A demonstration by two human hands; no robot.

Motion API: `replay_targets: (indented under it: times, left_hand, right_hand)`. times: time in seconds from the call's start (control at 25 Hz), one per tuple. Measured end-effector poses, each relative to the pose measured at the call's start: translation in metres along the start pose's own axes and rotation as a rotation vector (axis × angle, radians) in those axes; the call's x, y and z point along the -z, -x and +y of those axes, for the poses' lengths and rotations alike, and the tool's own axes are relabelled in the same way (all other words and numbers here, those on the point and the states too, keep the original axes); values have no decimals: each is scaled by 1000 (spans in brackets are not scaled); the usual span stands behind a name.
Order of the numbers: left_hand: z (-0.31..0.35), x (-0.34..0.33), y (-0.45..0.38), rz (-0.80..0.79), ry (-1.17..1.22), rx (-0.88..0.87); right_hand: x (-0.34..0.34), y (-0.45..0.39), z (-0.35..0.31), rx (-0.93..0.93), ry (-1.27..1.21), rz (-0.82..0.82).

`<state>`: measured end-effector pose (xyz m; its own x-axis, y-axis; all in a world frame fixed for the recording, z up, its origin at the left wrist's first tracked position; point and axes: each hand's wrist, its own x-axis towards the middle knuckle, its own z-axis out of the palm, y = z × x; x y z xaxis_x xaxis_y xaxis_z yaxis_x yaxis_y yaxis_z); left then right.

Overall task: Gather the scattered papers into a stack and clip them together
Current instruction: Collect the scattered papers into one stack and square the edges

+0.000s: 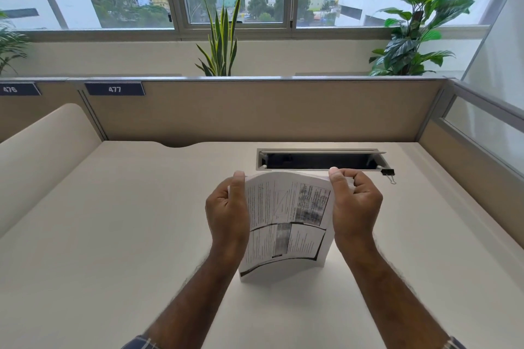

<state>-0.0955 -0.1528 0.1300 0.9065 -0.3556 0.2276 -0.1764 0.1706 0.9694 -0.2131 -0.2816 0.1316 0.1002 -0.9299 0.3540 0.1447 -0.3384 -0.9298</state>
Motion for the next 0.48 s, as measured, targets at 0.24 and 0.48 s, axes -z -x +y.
replay_targets:
  times: [0.24,0.48]
  left_hand:
    - [-7,-2,-5,-4,-55,-27]
    - [-40,20,-9,-311,-48,102]
  right_hand:
    - [3,-1,0,20,-52,-76]
    - [39,-8,37,-59,-161,-499]
